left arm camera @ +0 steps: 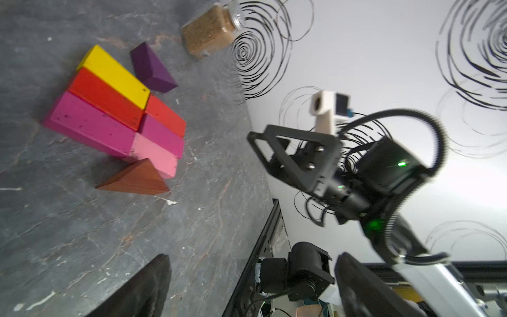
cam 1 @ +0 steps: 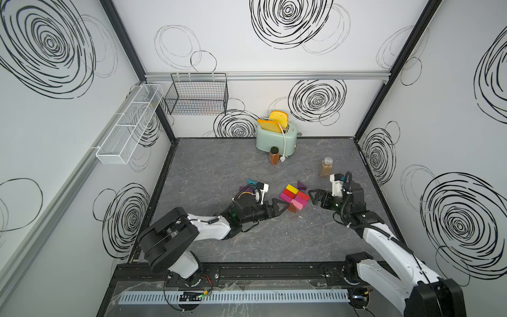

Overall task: Assemble a piece of candy with building blocks
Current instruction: Assemble the building block at the center of the board, then adjust the building block at the center of the board.

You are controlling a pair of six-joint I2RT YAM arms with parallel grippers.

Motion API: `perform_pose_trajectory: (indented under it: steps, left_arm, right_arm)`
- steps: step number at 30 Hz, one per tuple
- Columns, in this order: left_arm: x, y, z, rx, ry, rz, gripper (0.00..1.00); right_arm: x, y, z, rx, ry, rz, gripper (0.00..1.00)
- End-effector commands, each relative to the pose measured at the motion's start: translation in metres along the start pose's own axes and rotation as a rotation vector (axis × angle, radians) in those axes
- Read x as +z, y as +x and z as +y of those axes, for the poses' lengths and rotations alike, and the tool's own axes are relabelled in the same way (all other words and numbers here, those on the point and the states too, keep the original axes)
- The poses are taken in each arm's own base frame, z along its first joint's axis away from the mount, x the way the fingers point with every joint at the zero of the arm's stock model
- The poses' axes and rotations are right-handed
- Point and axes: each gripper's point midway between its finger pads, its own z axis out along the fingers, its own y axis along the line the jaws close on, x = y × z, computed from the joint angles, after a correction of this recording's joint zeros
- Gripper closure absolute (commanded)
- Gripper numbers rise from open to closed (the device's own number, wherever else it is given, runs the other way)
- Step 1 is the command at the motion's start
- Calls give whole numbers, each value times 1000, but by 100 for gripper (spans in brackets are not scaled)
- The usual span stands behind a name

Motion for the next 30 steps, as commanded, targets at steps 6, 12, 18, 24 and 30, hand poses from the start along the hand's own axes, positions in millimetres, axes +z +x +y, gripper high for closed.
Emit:
perform_pose_trajectory:
  steps: [6,12,18,24,30]
  left_arm:
    - [-47,0,-38,138,10,-13,2]
    - [-63,-5,-47,123,36,-40,2]
    - [-70,-12,-49,125,39,-50,2]
    - [-81,-23,-48,122,30,-76,2]
    - [-86,-32,-45,123,19,-91,2]
  right_arm:
    - [-15,-25,-18,377,-78,-334,1]
    - [-14,-22,-43,510,-28,-450,1]
    - [0,-14,-50,602,25,-477,1]
    - [18,-7,-53,686,50,-477,1]
    - [33,-1,-50,753,65,-489,1]
